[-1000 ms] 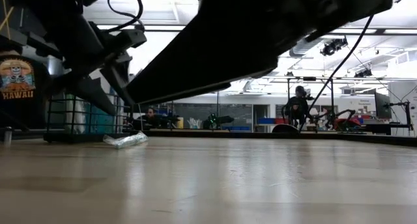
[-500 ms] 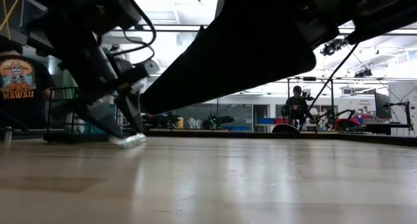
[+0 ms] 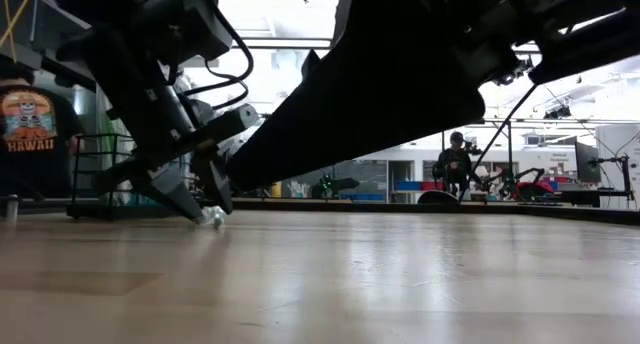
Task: Pick & Place toothbrushing station
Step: Put the green toothbrush into the black wire organizer
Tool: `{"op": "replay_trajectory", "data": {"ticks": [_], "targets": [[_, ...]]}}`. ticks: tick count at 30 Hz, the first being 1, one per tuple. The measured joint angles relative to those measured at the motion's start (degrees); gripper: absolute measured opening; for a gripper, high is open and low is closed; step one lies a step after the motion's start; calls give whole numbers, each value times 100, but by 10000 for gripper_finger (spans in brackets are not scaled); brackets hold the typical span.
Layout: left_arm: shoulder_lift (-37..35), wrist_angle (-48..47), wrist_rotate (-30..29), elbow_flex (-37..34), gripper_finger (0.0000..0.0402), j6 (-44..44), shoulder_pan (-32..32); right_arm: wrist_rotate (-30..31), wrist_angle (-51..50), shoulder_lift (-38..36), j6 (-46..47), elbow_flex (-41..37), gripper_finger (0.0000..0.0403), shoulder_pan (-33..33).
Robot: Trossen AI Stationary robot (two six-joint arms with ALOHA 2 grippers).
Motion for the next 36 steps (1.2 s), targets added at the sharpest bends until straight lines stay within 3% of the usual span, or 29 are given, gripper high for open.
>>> {"op": "replay_trajectory", "data": {"ticks": [5,14,23,36], "targets": [[5,-73,49,-6,146,-27,2,0,0,0,2,0,179,9],[16,-75,97,-20,14,-61,-10,0,-25,0,2,0,179,26],[-78,-15,28,-20,15,93,-172,0,-39,0,2,0,179,26],[-640,83,-904,-40,7,785,-741,44,-223,0,183,0,179,24]]}}
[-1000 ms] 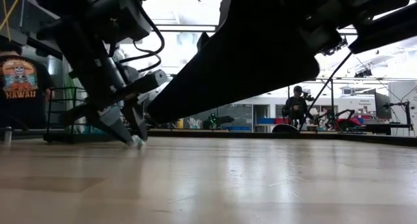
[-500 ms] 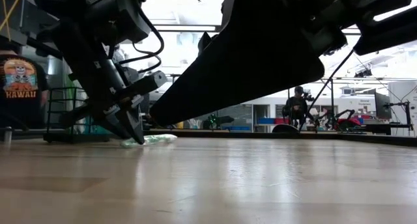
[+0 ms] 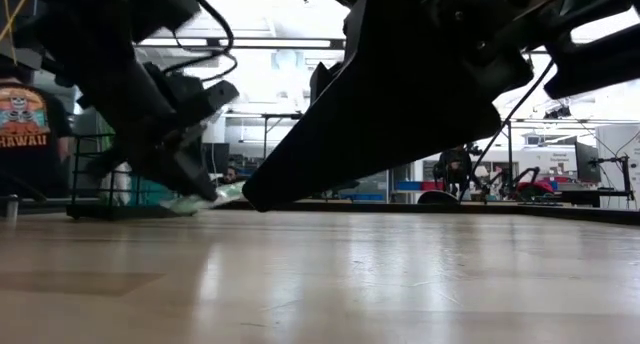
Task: Pick & Place toothbrushing station
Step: Put the green toothbrush into the black wire organizer
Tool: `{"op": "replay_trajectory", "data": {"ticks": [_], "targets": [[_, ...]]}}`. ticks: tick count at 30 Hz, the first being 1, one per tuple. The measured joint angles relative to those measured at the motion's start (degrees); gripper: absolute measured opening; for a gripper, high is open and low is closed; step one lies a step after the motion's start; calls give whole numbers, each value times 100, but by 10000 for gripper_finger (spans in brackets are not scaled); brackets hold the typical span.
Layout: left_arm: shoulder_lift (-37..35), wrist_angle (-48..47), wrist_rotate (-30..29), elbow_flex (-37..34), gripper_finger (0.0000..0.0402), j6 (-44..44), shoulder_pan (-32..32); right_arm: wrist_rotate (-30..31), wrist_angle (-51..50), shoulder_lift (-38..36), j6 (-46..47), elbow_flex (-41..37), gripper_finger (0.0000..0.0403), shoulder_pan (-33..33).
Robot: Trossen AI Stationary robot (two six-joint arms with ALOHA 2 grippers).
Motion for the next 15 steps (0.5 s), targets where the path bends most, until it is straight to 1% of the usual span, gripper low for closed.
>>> {"op": "replay_trajectory", "data": {"ticks": [5,10,15], "targets": [[-98,526,-457,4,7,581,-249,20,-9,0,18,0,179,0],[-211,1101,-893,10,7,1200,-536,23,-69,-1,302,2,179,-15],[-456,1312,-1457,15,7,1642,-933,24,-138,-1,425,4,179,-48]]}}
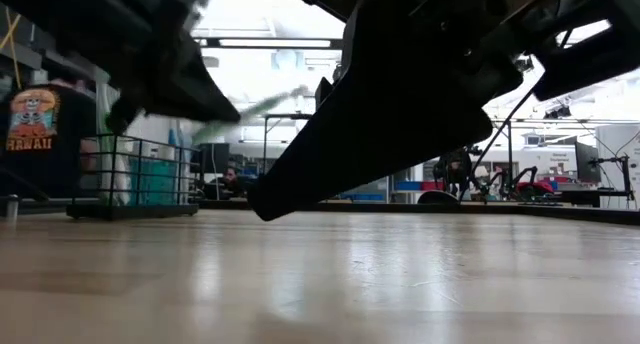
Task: Pick & Place toothbrushing station
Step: Put the green toothbrush into the black wire organizer
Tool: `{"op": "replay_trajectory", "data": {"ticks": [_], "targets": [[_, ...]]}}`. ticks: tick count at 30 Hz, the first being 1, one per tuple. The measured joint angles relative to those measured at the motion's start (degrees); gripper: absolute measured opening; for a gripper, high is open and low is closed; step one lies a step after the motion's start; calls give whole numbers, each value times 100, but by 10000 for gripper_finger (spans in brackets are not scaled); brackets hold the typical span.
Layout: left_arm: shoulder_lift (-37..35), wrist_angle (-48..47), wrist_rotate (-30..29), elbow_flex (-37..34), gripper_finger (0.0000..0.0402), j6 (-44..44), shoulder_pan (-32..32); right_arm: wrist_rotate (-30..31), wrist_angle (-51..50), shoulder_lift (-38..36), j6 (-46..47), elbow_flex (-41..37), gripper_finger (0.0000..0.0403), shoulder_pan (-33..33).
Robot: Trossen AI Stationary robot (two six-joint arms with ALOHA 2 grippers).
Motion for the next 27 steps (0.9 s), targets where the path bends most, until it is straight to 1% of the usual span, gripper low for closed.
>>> {"op": "replay_trajectory", "data": {"ticks": [5,9,13,18,23,27], "targets": [[-206,199,-655,-2,7,433,-464,21,25,1,42,0,179,-6],[-213,710,-1137,1,7,932,-809,257,129,0,175,0,179,-5],[-213,1180,-1498,4,7,1364,-1175,509,505,1,186,0,179,-5],[-213,1551,-1926,4,7,1800,-1646,744,1299,1,22,-2,179,-43],[-213,1571,-2447,4,7,1842,-2035,1063,2209,1,-321,-2,179,-150],[-213,1575,-2563,4,7,1970,-2271,1102,2892,1,-509,-2,179,-274]]}}
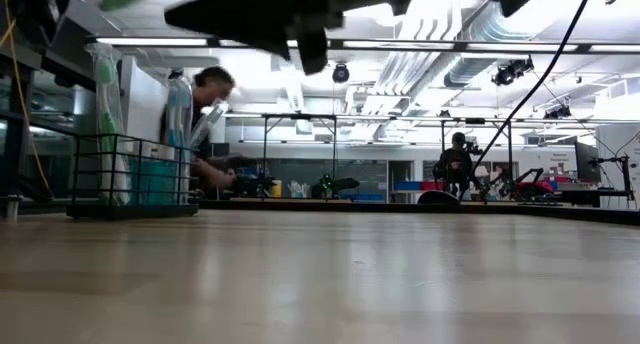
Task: Pick & Place toothbrushing station
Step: Put the green toothbrush into the black wire organizer
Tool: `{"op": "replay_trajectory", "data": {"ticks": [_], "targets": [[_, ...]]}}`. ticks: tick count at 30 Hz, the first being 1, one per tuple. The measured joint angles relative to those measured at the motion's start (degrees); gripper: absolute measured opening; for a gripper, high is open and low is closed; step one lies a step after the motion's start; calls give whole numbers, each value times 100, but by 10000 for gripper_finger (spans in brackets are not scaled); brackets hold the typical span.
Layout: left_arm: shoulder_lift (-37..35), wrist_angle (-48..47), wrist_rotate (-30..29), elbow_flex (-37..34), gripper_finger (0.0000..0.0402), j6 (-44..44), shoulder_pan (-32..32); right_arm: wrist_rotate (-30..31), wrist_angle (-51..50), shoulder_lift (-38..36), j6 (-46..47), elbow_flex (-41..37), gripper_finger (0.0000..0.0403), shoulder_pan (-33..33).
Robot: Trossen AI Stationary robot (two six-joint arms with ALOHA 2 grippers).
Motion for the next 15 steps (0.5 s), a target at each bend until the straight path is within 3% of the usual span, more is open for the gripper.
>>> {"op": "replay_trajectory", "data": {"ticks": [7,15], "targets": [[0,339,2,0,8,452,-382,0,943,0,-271,0,179,-141],[0,913,284,0,8,1059,-689,-173,995,0,-264,0,179,-256]]}}
